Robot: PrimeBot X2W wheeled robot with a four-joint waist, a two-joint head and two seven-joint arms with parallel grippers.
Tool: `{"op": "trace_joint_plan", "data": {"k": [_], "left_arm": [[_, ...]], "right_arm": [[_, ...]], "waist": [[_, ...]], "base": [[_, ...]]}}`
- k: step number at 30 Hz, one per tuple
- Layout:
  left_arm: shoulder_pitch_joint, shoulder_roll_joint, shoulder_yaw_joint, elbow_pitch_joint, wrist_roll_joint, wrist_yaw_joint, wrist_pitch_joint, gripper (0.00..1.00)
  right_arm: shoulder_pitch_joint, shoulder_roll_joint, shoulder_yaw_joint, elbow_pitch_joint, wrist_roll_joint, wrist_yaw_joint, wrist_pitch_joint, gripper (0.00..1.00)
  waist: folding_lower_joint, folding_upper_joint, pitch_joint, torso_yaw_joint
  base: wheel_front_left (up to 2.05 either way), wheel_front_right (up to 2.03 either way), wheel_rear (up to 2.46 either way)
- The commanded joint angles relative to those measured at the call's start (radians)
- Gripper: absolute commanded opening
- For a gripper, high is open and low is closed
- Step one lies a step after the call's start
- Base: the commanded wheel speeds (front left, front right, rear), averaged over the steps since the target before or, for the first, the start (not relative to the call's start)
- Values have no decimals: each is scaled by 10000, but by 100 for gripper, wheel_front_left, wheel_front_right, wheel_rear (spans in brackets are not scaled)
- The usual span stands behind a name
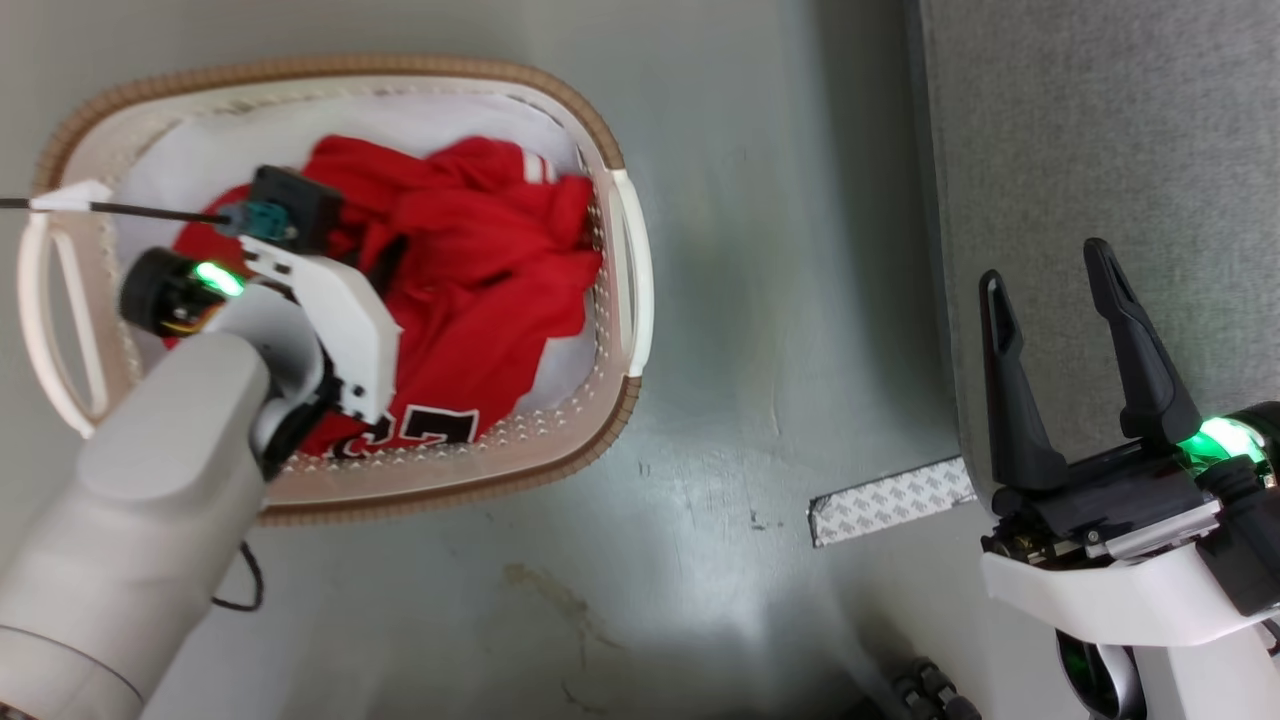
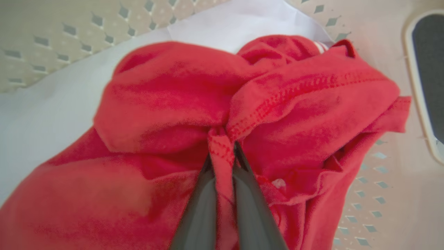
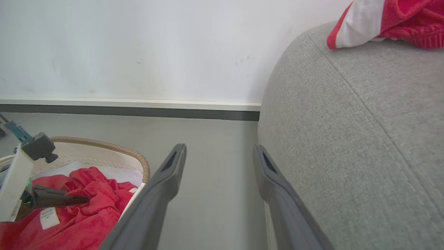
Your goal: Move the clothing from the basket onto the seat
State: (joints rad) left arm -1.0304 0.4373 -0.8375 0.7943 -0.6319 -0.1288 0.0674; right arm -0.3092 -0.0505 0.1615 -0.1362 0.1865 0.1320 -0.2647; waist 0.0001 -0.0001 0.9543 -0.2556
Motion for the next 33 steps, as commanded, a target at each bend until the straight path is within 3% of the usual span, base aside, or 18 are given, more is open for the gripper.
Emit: {"op": "trace_joint_plan", "data": {"k": [1, 8, 20, 25, 33], "left_arm": [[86, 16, -96, -115, -206, -31, -99, 0], [796, 29, -428, -887, -1542, -12, -753, 0], [2479, -416, -305, -1794, -3039, 10, -2225, 0], [3213, -559, -75, -2392, -3353, 286, -2681, 0], [4434, -385, -43, -3761, -3470, 1110, -2910, 0]], "right_arm": [[-105, 1, -63, 63, 57, -25, 6, 100], [225, -4, -407, 465, -123, -25, 7, 100], [1402, -7, -1160, 1524, -494, -25, 7, 100], [2078, -10, -1279, 1876, -510, -25, 6, 100], [3035, -10, -1264, 2253, -538, -26, 6, 100]], "waist": [[-1, 1, -200, 75], [-1, 1, -1637, 579], [-1, 1, -5515, 1793], [-1, 1, -7025, 2072], [-1, 1, -8925, 2394]], "base": [[0, 0, 0], [0, 0, 0], [0, 0, 0], [0, 0, 0], [0, 0, 0]]}}
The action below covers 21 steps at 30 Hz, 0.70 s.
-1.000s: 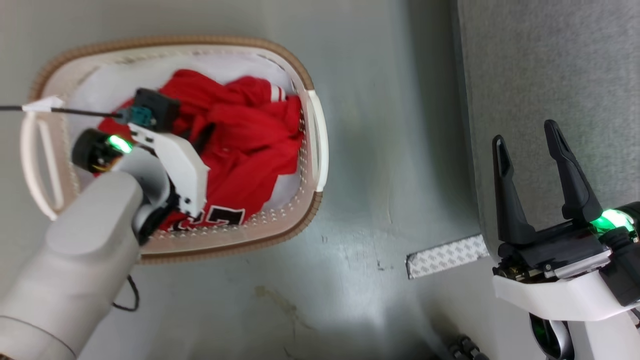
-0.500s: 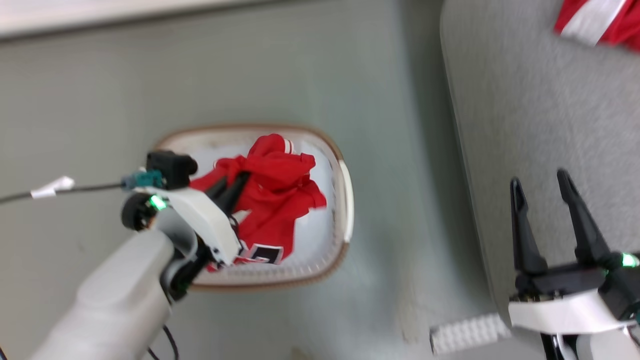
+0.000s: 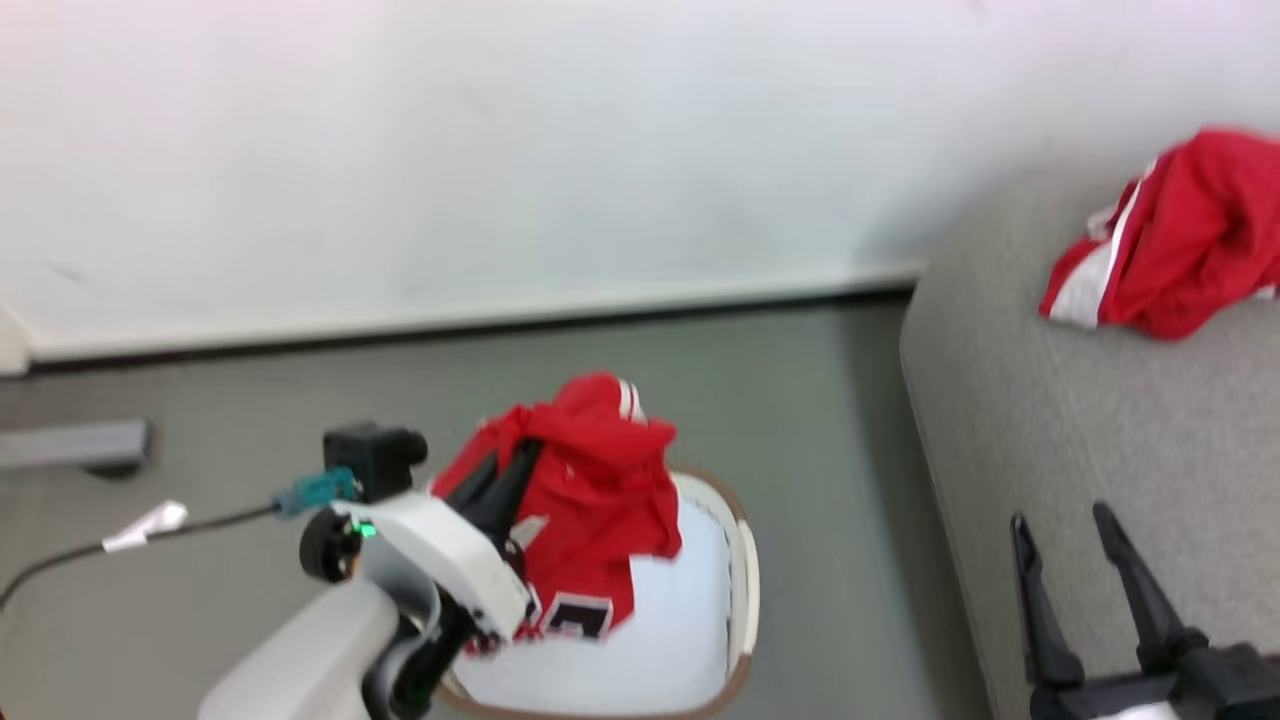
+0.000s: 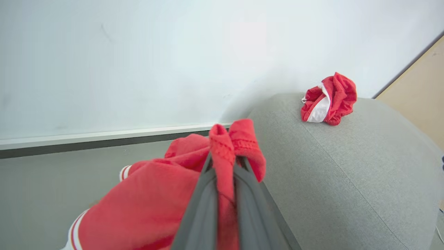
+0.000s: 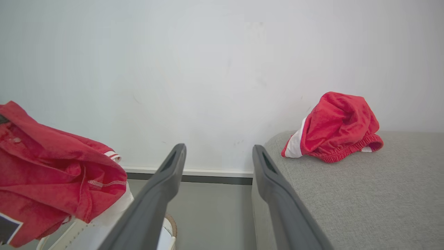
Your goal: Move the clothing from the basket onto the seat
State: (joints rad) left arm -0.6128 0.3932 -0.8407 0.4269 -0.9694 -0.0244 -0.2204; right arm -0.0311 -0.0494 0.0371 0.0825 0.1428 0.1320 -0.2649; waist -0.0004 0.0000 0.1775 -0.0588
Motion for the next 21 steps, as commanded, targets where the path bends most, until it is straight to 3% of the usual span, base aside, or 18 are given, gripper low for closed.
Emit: {"op": "trace_joint_plan", "data": {"k": [1, 10, 21], "left_arm": [[257, 56, -10, -88, -95, 67, -31, 0], [1366, 601, -48, -1565, -218, 969, 147, 0], [1738, 971, -24, -2675, -208, 1504, 308, 0]], "right_arm": [[254, -22, -19, 65, -100, -26, 8, 100], [1161, -20, -90, 196, -94, -26, 9, 100], [1367, -18, -39, 220, -138, -26, 9, 100]], "waist": [[4, 0, -1157, 426], [4, 0, -2315, 717], [4, 0, -2454, 1012]], "base": [[0, 0, 0], [0, 0, 0], [0, 0, 0]]}}
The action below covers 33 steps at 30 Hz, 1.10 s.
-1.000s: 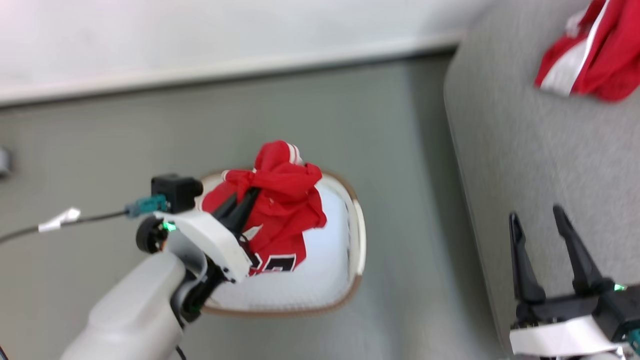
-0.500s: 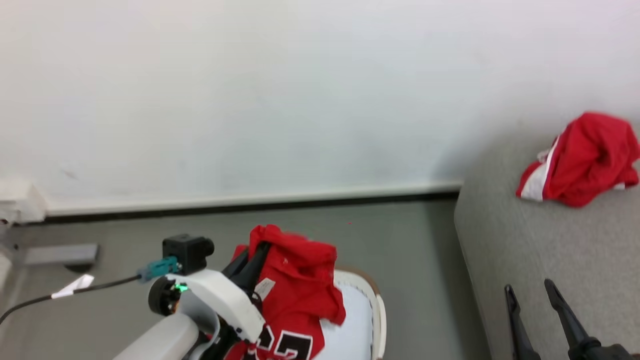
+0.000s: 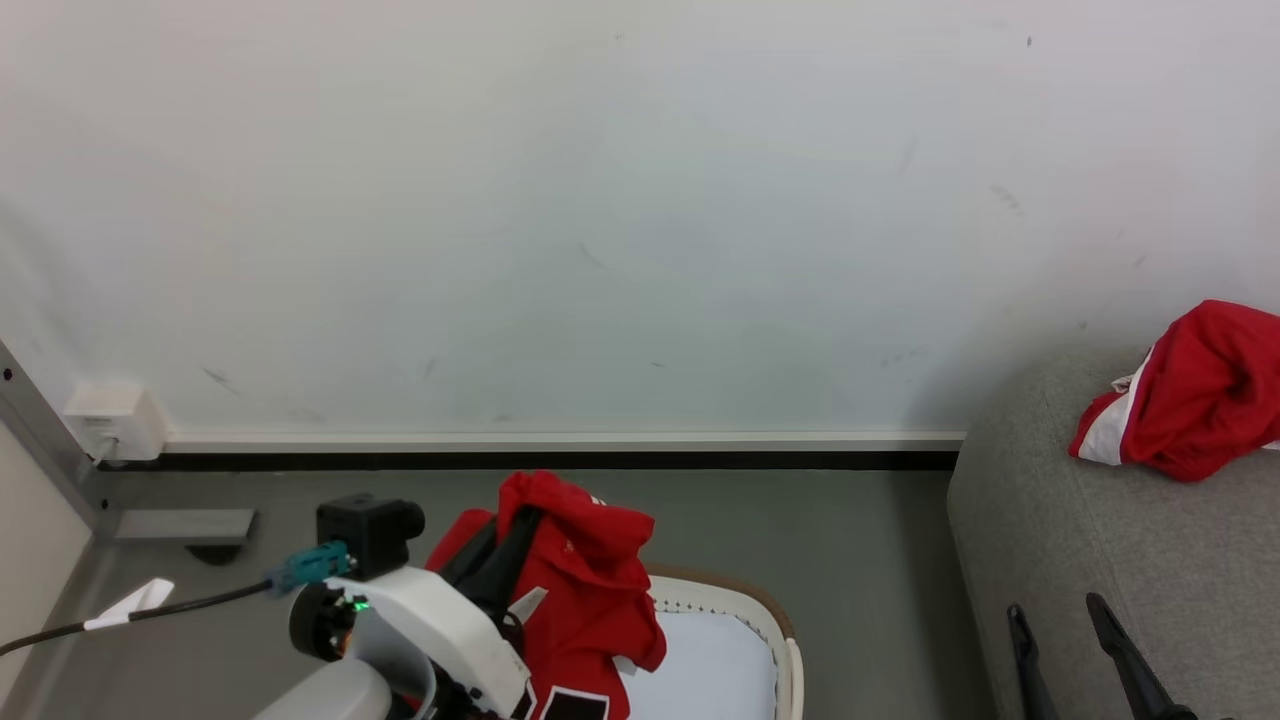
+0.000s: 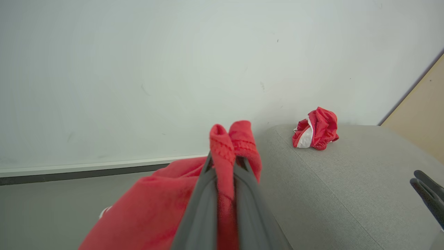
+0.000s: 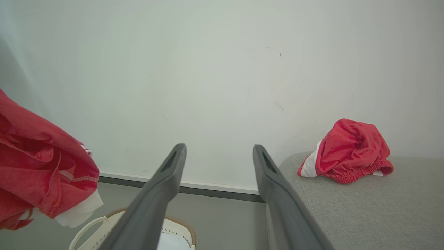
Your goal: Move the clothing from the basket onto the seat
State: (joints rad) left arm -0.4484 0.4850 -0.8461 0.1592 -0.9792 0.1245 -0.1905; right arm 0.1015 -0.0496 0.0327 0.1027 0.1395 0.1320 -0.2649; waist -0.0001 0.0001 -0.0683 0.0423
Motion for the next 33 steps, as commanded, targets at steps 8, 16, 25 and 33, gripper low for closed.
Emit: {"op": "trace_joint_plan", "data": {"k": [8, 16, 25, 33], "left_arm": [[72, 248, -49, -541, 18, 71, 140, 0], [-113, 283, -283, -1141, 183, 5, 421, 0], [-311, 42, -898, -1546, 551, -215, 774, 0], [-444, -271, -1497, -1839, 697, -605, 1115, 0]], "right_arm": [[-548, -99, 1384, 127, -515, -26, 9, 100], [-2319, -1475, 4671, 539, 241, -26, 9, 100], [-4894, -2222, 8212, 1458, 1951, -26, 72, 100], [-6245, -2030, 10098, 2810, 3324, -26, 280, 100]], "waist": [[1, -1, 62, -49], [1, -1, 66, -134], [1, -1, 35, 25], [1, -1, -29, 223]], "base": [[0, 0, 0], [0, 0, 0], [0, 0, 0], [0, 0, 0]]}}
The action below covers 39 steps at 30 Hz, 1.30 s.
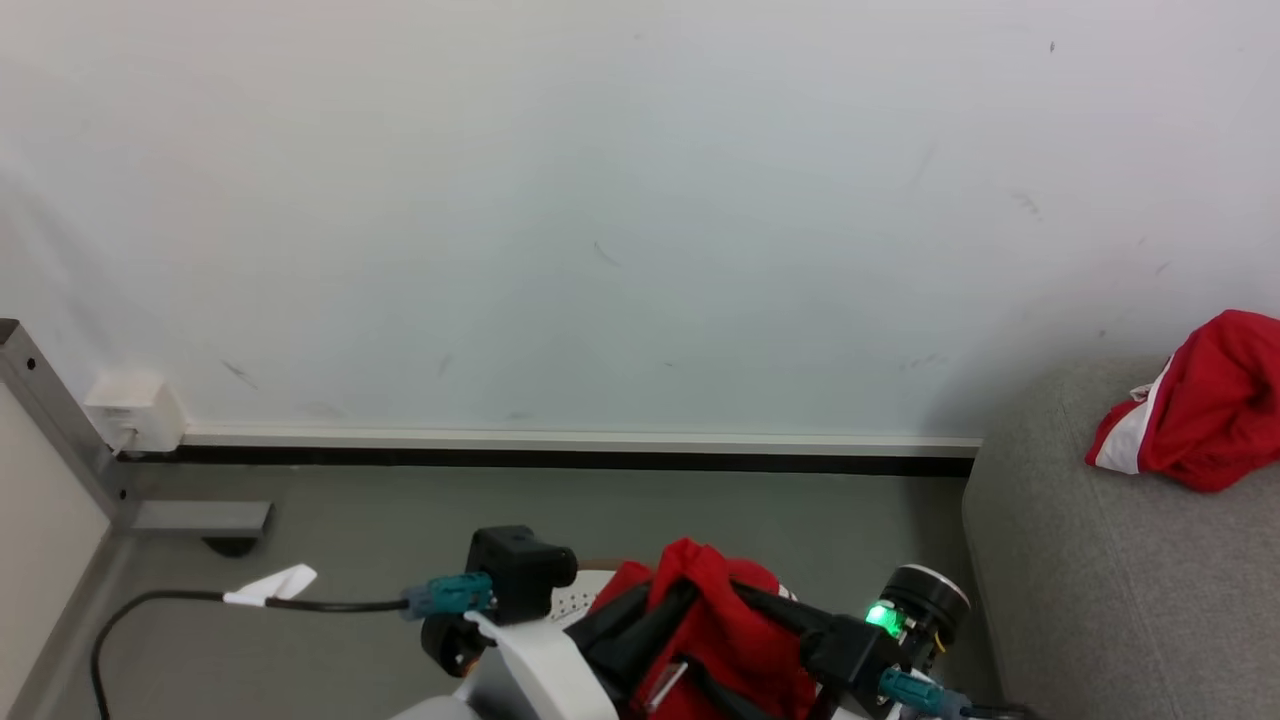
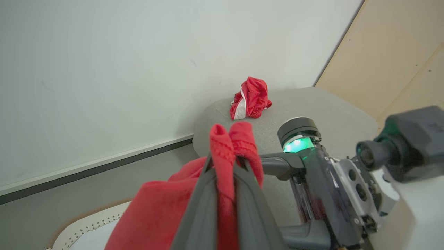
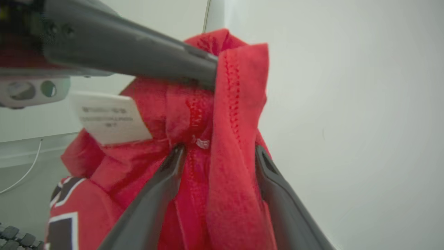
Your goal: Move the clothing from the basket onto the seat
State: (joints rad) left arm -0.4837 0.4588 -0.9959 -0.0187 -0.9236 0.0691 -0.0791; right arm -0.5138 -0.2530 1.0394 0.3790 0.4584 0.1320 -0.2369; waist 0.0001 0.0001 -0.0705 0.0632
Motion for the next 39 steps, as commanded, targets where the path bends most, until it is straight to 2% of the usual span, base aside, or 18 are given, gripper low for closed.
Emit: {"op": "trace_joint_plan", "data": {"k": [1, 4, 5, 6, 12, 19, 21, 23, 24, 25, 26, 34, 39], "left_arm": [[-113, -37, -45, -77, 148, -90, 45, 0], [-147, -127, -145, -96, 92, -208, 102, 0], [-148, -146, -185, -85, 84, -239, 131, 0], [-144, -161, -208, -65, 71, -262, 138, 0], [-96, -87, -247, 171, 9, -297, 124, 0], [-85, -34, -180, 447, 167, -191, -65, 0], [-113, -30, -176, 512, 243, -158, -135, 10], [-137, -32, -155, 592, 284, -82, -259, 29], [-139, -36, -140, 631, 348, -50, -343, 46], [-144, -36, -124, 673, 415, 3, -411, 95], [-138, -24, -122, 726, 472, 34, -440, 100], [-90, -93, -23, 1201, 769, 279, -944, 100], [-52, -221, -21, 1370, 810, 256, -1172, 100]], "right_arm": [[-197, 37, 233, 180, 349, -26, 37, 100], [-416, 133, 793, 363, 1299, -26, 22, 100], [-503, 151, 910, 358, 1573, -26, -36, 40], [-570, 129, 1040, 370, 1814, -26, -53, 0], [-889, -29, 1328, 346, 2937, -26, -232, 0], [-948, -238, 1161, 290, 3358, -26, -314, 0], [-862, -287, 990, 250, 3370, -26, -314, 0], [-783, -380, 730, 287, 3288, -26, -295, 0], [-722, -403, 557, 321, 3256, -29, -296, 0], [-650, -425, 394, 345, 3239, -33, -296, 0], [-600, -463, 235, 365, 3187, -35, -297, 0], [-255, -705, -1134, 235, 2707, -30, -295, 0], [-67, -876, -1730, 85, 2448, -29, -290, 0]], "waist": [[-1, -1, -8, 36], [-1, -1, -5, 102], [-1, -1, -3, 117], [-1, -1, 1, 127], [-1, -1, 34, 70], [-1, -1, 74, -94], [-1, -1, 96, -146], [-1, -1, 124, -203], [-1, -1, 139, -239], [-1, -1, 154, -278], [-1, -1, 173, -323], [-1, -1, 299, -928], [-1, -1, 342, -1321]], "base": [[0, 0, 0], [0, 0, 0], [0, 0, 0], [0, 0, 0], [0, 0, 0], [0, 0, 0], [0, 0, 0], [0, 0, 0], [0, 0, 0], [0, 0, 0], [0, 0, 0], [0, 0, 0], [0, 0, 0]]}}
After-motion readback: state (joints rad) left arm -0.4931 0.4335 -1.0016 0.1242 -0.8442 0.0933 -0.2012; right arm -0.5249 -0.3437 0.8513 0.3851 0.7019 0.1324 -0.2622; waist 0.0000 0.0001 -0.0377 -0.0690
